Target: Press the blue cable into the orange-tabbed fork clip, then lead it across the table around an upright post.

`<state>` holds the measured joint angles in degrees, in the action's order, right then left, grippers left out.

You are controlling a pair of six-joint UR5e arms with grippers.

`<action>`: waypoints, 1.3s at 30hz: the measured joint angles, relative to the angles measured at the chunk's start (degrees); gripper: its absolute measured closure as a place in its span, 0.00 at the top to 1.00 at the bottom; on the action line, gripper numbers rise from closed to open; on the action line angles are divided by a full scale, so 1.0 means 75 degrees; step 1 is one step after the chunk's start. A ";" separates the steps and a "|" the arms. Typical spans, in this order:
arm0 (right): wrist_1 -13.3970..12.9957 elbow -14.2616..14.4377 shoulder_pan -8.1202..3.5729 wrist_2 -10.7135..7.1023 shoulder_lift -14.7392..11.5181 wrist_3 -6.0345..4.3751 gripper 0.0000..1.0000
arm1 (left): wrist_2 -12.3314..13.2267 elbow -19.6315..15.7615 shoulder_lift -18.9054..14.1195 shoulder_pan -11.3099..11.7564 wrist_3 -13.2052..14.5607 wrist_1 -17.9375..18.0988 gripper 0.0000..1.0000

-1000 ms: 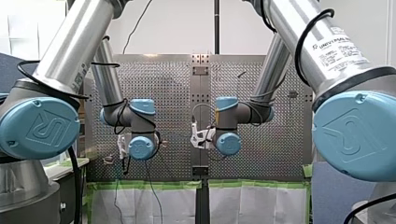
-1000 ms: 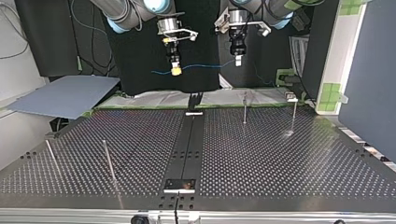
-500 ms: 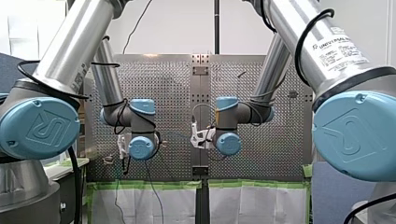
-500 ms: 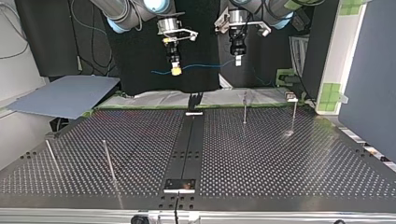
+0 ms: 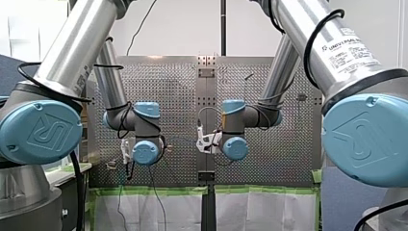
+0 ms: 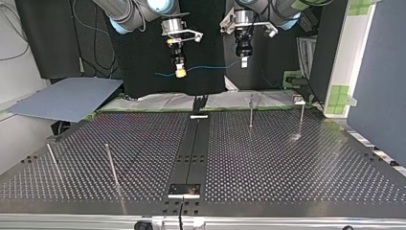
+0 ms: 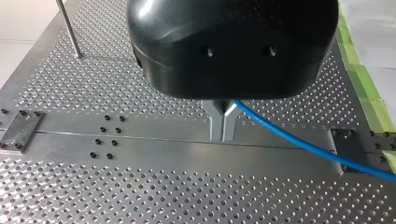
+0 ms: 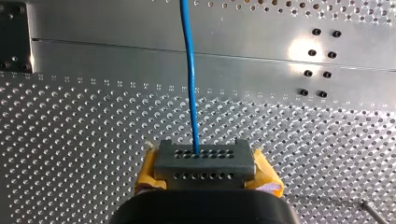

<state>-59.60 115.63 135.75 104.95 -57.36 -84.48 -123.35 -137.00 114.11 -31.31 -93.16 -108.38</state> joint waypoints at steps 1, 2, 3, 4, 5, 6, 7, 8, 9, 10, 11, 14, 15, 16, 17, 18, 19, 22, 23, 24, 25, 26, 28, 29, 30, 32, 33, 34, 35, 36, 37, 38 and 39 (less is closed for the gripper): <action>0.0000 0.0001 0.0000 0.0000 0.0000 0.0001 0.00 | 0.0000 0.0000 0.0000 0.0000 0.0000 0.0000 0.00; 0.0000 0.0000 0.0001 -0.0001 0.0000 0.0001 0.00 | -0.0004 0.0000 0.0000 -0.0001 0.0000 0.0000 0.00; 0.0000 0.0000 0.0000 -0.0001 -0.0001 0.0000 0.00 | -0.0004 0.0002 0.0000 -0.0002 0.0000 0.0000 0.00; 0.0000 0.0000 0.0000 0.0000 -0.0002 0.0000 0.00 | -0.0004 0.0005 0.0000 -0.0003 0.0000 0.0002 0.00; 0.0003 -0.0002 0.0004 0.0001 0.0002 0.0002 0.00 | -0.0003 0.0008 0.0000 -0.0006 0.0000 0.0005 0.00; 0.0021 -0.0011 0.0022 0.0004 0.0020 0.0005 0.00 | -0.0003 0.0009 0.0000 -0.0008 0.0000 0.0007 0.00; 0.0046 -0.0016 0.0048 0.0005 0.0045 0.0006 0.00 | -0.0002 0.0009 0.0000 -0.0008 0.0000 0.0008 0.00; 0.0081 -0.0021 0.0083 0.0007 0.0081 0.0008 0.00 | -0.0001 0.0009 0.0000 -0.0009 0.0000 0.0009 0.00; 0.0125 -0.0027 0.0129 0.0008 0.0140 0.0009 0.00 | -0.0001 0.0010 0.0000 -0.0010 0.0000 0.0010 0.00; 0.0150 -0.0030 0.0156 0.0010 0.0192 0.0010 0.00 | -0.0001 0.0010 0.0000 -0.0010 0.0000 0.0011 0.00; 0.0169 -0.0031 0.0177 0.0009 0.0244 0.0011 0.00 | -0.0001 0.0010 0.0000 -0.0010 0.0000 0.0011 0.00; 0.0199 -0.0032 0.0211 0.0011 0.0350 0.0012 0.00 | 0.0000 0.0011 0.0000 -0.0012 0.0000 0.0012 0.00; 0.0204 -0.0033 0.0216 0.0011 0.0369 0.0012 0.00 | 0.0000 0.0012 0.0000 -0.0011 0.0000 0.0012 0.00; 0.0206 -0.0034 0.0218 0.0011 0.0379 0.0012 0.00 | 0.0000 0.0011 0.0000 -0.0011 0.0000 0.0012 0.00; 0.0208 -0.0034 0.0220 0.0011 0.0386 0.0012 0.00 | 0.0000 0.0012 0.0000 -0.0011 0.0000 0.0012 0.00; 0.0209 -0.0035 0.0220 0.0012 0.0391 0.0012 0.00 | 0.0000 0.0012 0.0000 -0.0011 0.0000 0.0012 0.00; 0.0210 -0.0035 0.0221 0.0011 0.0394 0.0012 0.00 | 0.0000 0.0012 0.0000 -0.0011 0.0000 0.0012 0.00; 0.0211 -0.0035 0.0222 0.0011 0.0396 0.0012 0.00 | 0.0000 0.0012 0.0000 -0.0012 0.0000 0.0012 0.00; 0.0210 -0.0035 0.0222 0.0012 0.0396 0.0012 0.00 | 0.0000 0.0012 0.0000 -0.0012 0.0000 0.0012 0.00; 0.0211 -0.0035 0.0223 0.0011 0.0397 0.0012 0.00 | 0.0000 0.0012 0.0000 -0.0011 0.0000 0.0012 0.00; 0.0211 -0.0034 0.0223 0.0011 0.0397 0.0013 0.00 | 0.0000 0.0012 0.0000 -0.0011 0.0000 0.0012 0.00; 0.0211 -0.0035 0.0223 0.0012 0.0397 0.0012 0.00 | 0.0000 0.0012 0.0000 -0.0012 0.0000 0.0012 0.00; 0.0211 -0.0035 0.0223 0.0012 0.0398 0.0012 0.00 | 0.0003 0.0009 -0.0003 -0.0009 0.0003 0.0015 0.00; 0.0211 -0.0035 0.0223 0.0011 0.0398 0.0012 0.00 | 0.0017 -0.0006 -0.0016 0.0005 0.0019 0.0023 0.00; 0.0211 -0.0035 0.0223 0.0011 0.0398 0.0012 0.00 | 0.0039 -0.0027 -0.0028 0.0025 0.0041 0.0029 0.00; 0.0211 -0.0035 0.0223 0.0012 0.0398 0.0012 0.00 | 0.0128 -0.0114 -0.0051 0.0073 0.0128 0.0039 0.00; 0.0211 -0.0034 0.0223 0.0012 0.0398 0.0012 0.00 | 0.0182 -0.0168 -0.0057 0.0086 0.0177 0.0042 0.00; 0.0211 -0.0035 0.0223 0.0011 0.0398 0.0012 0.00 | 0.0242 -0.0230 -0.0062 0.0096 0.0222 0.0043 0.00; 0.0211 -0.0035 0.0223 0.0012 0.0398 0.0012 0.00 | 0.0326 -0.0313 -0.0065 0.0105 0.0266 0.0045 0.00; 0.0211 -0.0035 0.0223 0.0011 0.0398 0.0012 0.00 | 0.0385 -0.0374 -0.0066 0.0109 0.0289 0.0045 0.00; 0.0211 -0.0034 0.0223 0.0011 0.0398 0.0012 0.00 | 0.0434 -0.0439 -0.0067 0.0112 0.0305 0.0046 0.00; 0.0211 -0.0035 0.0223 0.0011 0.0398 0.0012 0.00 | 0.0482 -0.0522 -0.0067 0.0114 0.0320 0.0046 0.00; 0.0211 -0.0035 0.0223 0.0011 0.0398 0.0012 0.00 | 0.0508 -0.0578 -0.0067 0.0114 0.0326 0.0046 0.00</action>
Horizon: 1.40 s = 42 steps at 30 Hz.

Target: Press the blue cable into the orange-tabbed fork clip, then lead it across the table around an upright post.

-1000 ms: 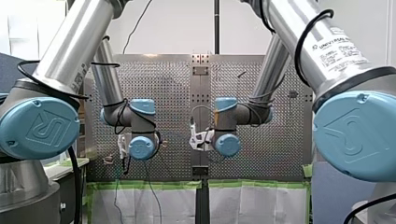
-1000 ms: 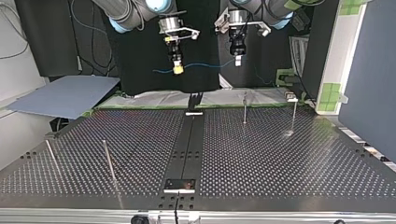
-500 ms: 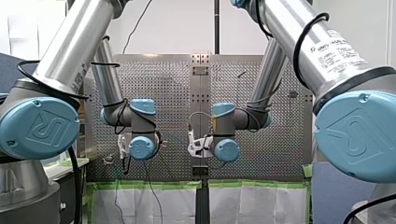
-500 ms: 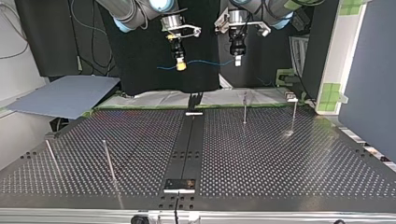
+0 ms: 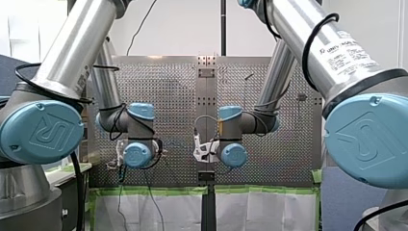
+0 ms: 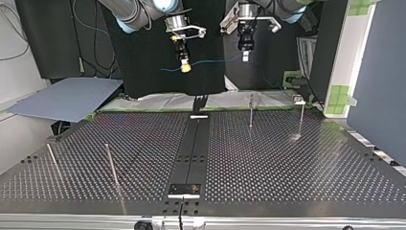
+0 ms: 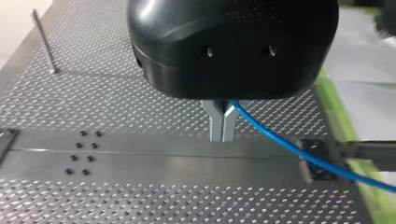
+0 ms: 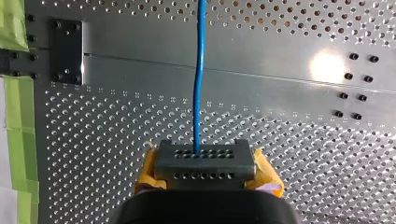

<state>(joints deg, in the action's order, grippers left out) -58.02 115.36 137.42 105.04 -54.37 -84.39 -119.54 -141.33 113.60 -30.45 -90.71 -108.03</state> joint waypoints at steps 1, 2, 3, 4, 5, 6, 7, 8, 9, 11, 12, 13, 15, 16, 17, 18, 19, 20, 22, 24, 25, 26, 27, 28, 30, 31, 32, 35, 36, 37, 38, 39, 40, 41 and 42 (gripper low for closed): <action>0.0001 0.0000 0.0000 0.0000 0.0000 0.0000 0.00 | 0.0018 -0.0054 0.0000 0.0000 0.0005 0.0001 0.00; 0.0000 0.0000 0.0000 0.0000 0.0000 0.0000 0.00 | 0.0033 -0.0126 -0.0001 0.0001 0.0008 0.0000 0.00; 0.0000 0.0000 0.0000 0.0000 0.0000 0.0000 0.00 | 0.0040 -0.0170 -0.0001 0.0001 0.0010 0.0000 0.00; 0.0001 0.0000 0.0000 0.0000 0.0000 0.0000 0.00 | 0.0045 -0.0203 -0.0002 0.0001 0.0011 0.0000 0.00; 0.0000 0.0000 0.0000 0.0000 0.0000 0.0000 0.00 | 0.0049 -0.0232 -0.0003 0.0002 0.0012 0.0000 0.00; 0.0001 0.0000 0.0000 0.0000 0.0000 0.0000 0.00 | 0.0050 -0.0247 -0.0003 0.0002 0.0013 0.0001 0.00; 0.0001 0.0000 0.0000 0.0000 0.0000 0.0000 0.00 | 0.0051 -0.0257 -0.0003 0.0003 0.0013 0.0001 0.00; 0.0001 0.0000 0.0000 0.0000 0.0000 0.0000 0.00 | 0.0053 -0.0266 -0.0003 0.0003 0.0013 0.0001 0.00; 0.0000 0.0000 0.0000 0.0000 0.0000 0.0000 0.00 | 0.0053 -0.0271 -0.0002 0.0003 0.0013 0.0001 0.00; 0.0000 0.0000 0.0000 0.0000 0.0000 0.0000 0.00 | 0.0054 -0.0275 -0.0003 0.0003 0.0014 0.0000 0.00; 0.0000 0.0000 0.0000 0.0000 0.0000 0.0000 0.00 | 0.0054 -0.0275 -0.0002 0.0003 0.0013 0.0001 0.00; 0.0000 0.0000 0.0000 0.0000 0.0000 0.0000 0.00 | 0.0054 -0.0276 -0.0003 0.0003 0.0013 0.0001 0.00; 0.0000 0.0000 0.0000 0.0000 0.0000 0.0000 0.00 | 0.0056 -0.0277 -0.0001 0.0003 0.0013 0.0003 0.00; 0.0002 0.0002 0.0002 0.0002 0.0002 -0.0002 0.00 | 0.0065 -0.0287 0.0009 0.0006 0.0004 0.0011 0.00; 0.0015 0.0013 0.0015 0.0016 0.0014 -0.0011 0.00 | 0.0091 -0.0292 0.0036 0.0010 -0.0024 0.0041 0.00; 0.0052 0.0028 0.0053 0.0053 0.0030 -0.0030 0.00 | 0.0111 -0.0280 0.0055 0.0004 -0.0060 0.0077 0.00; 0.0089 0.0024 0.0091 0.0091 0.0028 -0.0052 0.00 | 0.0126 -0.0252 0.0056 -0.0004 -0.0108 0.0113 0.00; 0.0134 0.0010 0.0135 0.0133 0.0013 -0.0081 0.00 | 0.0144 -0.0194 0.0028 -0.0017 -0.0184 0.0137 0.00; 0.0255 -0.0071 0.0255 0.0255 -0.0069 -0.0181 0.00 | 0.0156 -0.0092 -0.0046 -0.0031 -0.0302 0.0119 0.00; 0.0380 -0.0176 0.0380 0.0380 -0.0176 -0.0295 0.00 | 0.0155 -0.0013 -0.0177 -0.0025 -0.0458 0.0014 0.00; 0.0436 -0.0218 0.0435 0.0434 -0.0228 -0.0348 0.00 | 0.0149 0.0011 -0.0242 -0.0016 -0.0528 -0.0042 0.00; 0.0493 -0.0254 0.0491 0.0492 -0.0283 -0.0395 0.00 | 0.0129 0.0041 -0.0327 -0.0002 -0.0619 -0.0118 0.00; 0.0571 -0.0287 0.0572 0.0572 -0.0361 -0.0445 0.00 | 0.0105 0.0071 -0.0392 0.0008 -0.0686 -0.0183 0.00; 0.0633 -0.0304 0.0633 0.0631 -0.0421 -0.0475 0.00 | 0.0077 0.0108 -0.0460 0.0016 -0.0754 -0.0252 0.00; 0.0781 -0.0369 0.0707 0.0698 -0.0569 -0.0560 0.00 | 0.0019 0.0194 -0.0630 0.0040 -0.0926 -0.0415 0.00; 0.0852 -0.0415 0.0713 0.0684 -0.0638 -0.0612 0.00 | -0.0003 0.0220 -0.0701 0.0053 -0.0997 -0.0490 0.00; 0.0924 -0.0469 0.0712 0.0652 -0.0709 -0.0672 0.00 | -0.0033 0.0245 -0.0793 0.0069 -0.1090 -0.0577 0.00; 0.1150 -0.0669 0.0680 0.0501 -0.0935 -0.0877 0.00 | -0.0162 0.0276 -0.1012 0.0118 -0.1293 -0.0796 0.00; 0.1245 -0.0747 0.0654 0.0455 -0.1031 -0.0972 0.00 | -0.0214 0.0279 -0.1076 0.0134 -0.1331 -0.0858 0.00; 0.1320 -0.0793 0.0632 0.0430 -0.1106 -0.1044 0.00 | -0.0271 0.0281 -0.1141 0.0152 -0.1358 -0.0927 0.00; 0.1397 -0.0827 0.0607 0.0413 -0.1182 -0.1116 0.00 | -0.0341 0.0281 -0.1232 0.0180 -0.1382 -0.1017 0.00; 0.1488 -0.0857 0.0572 0.0397 -0.1274 -0.1197 0.00 | -0.0383 0.0280 -0.1305 0.0205 -0.1391 -0.1087 0.00; 0.1554 -0.0873 0.0545 0.0387 -0.1327 -0.1240 0.00 | -0.0414 0.0278 -0.1377 0.0229 -0.1394 -0.1157 0.00; 0.1616 -0.0883 0.0520 0.0381 -0.1361 -0.1270 0.00 | -0.0445 0.0276 -0.1470 0.0262 -0.1392 -0.1228 0.00; 0.1692 -0.0892 0.0491 0.0373 -0.1370 -0.1296 0.00 | -0.0462 0.0276 -0.1535 0.0289 -0.1386 -0.1263 0.00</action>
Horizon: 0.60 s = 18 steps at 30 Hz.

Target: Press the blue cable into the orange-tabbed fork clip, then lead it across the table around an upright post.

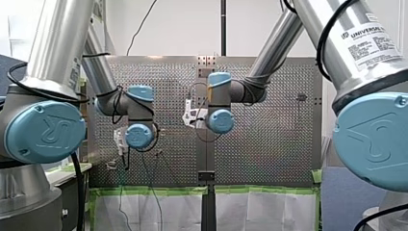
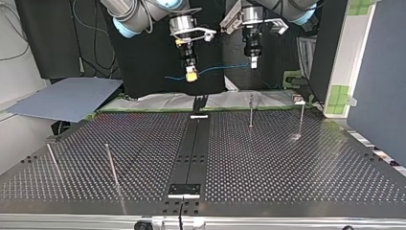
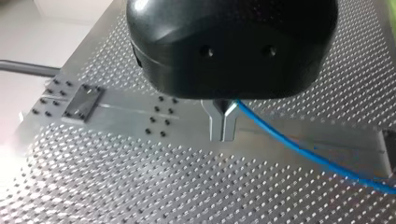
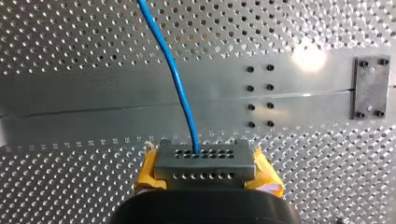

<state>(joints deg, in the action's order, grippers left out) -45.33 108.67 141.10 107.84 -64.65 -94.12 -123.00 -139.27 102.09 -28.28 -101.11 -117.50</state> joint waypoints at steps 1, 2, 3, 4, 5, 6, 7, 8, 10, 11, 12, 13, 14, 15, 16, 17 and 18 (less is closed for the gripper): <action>0.0057 -0.0003 -0.0019 -0.0005 0.0015 -0.0014 0.00 | -0.0011 0.0000 -0.0050 0.0029 0.0012 -0.0026 0.00; 0.0110 -0.0007 -0.0035 -0.0013 0.0045 -0.0024 0.00 | -0.0021 -0.0001 -0.0084 0.0068 0.0034 -0.0049 0.00; 0.0158 -0.0007 -0.0054 -0.0029 0.0103 -0.0033 0.00 | -0.0026 0.0000 -0.0086 0.0100 0.0049 -0.0056 0.00; 0.0174 -0.0007 -0.0065 -0.0042 0.0154 -0.0040 0.00 | -0.0027 0.0000 -0.0066 0.0131 0.0060 -0.0057 0.00; 0.0175 -0.0007 -0.0075 -0.0059 0.0208 -0.0048 0.00 | -0.0027 -0.0001 -0.0019 0.0168 0.0068 -0.0048 0.00; 0.0155 -0.0008 -0.0086 -0.0080 0.0279 -0.0058 0.00 | -0.0027 -0.0001 0.0027 0.0189 0.0071 -0.0038 0.00; 0.0125 -0.0008 -0.0094 -0.0095 0.0336 -0.0066 0.00 | -0.0028 -0.0001 0.0077 0.0210 0.0068 -0.0023 0.00; 0.0083 -0.0009 -0.0100 -0.0113 0.0395 -0.0079 0.00 | -0.0030 -0.0001 0.0144 0.0243 0.0055 0.0007 0.00; -0.0037 -0.0010 -0.0109 -0.0163 0.0539 -0.0122 0.00 | -0.0028 0.0000 0.0258 0.0298 0.0018 0.0087 0.00; -0.0095 -0.0011 -0.0112 -0.0186 0.0602 -0.0144 0.00 | -0.0024 0.0002 0.0335 0.0336 -0.0010 0.0153 0.00; -0.0179 -0.0014 -0.0115 -0.0211 0.0689 -0.0168 0.00 | -0.0021 0.0004 0.0397 0.0365 -0.0025 0.0207 0.00; -0.0241 -0.0020 -0.0118 -0.0225 0.0754 -0.0183 0.00 | -0.0019 0.0006 0.0461 0.0392 -0.0034 0.0264 0.00; -0.0305 -0.0027 -0.0123 -0.0236 0.0819 -0.0196 0.00 | -0.0016 0.0010 0.0547 0.0430 -0.0038 0.0350 0.00; -0.0379 -0.0038 -0.0133 -0.0252 0.0899 -0.0209 0.00 | -0.0015 0.0013 0.0612 0.0460 -0.0036 0.0413 0.00; -0.0422 -0.0048 -0.0142 -0.0266 0.0955 -0.0220 0.00 | -0.0013 0.0015 0.0675 0.0489 -0.0031 0.0473 0.00; -0.0454 -0.0059 -0.0155 -0.0281 0.1013 -0.0231 0.00 | -0.0007 0.0016 0.0764 0.0531 -0.0006 0.0562 0.00; -0.0485 -0.0077 -0.0180 -0.0300 0.1097 -0.0242 0.00 | 0.0005 0.0016 0.0834 0.0562 0.0024 0.0633 0.00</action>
<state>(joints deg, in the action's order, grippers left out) -48.97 108.09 139.75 105.59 -56.42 -95.93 -122.96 -139.15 108.35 -24.07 -100.93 -112.75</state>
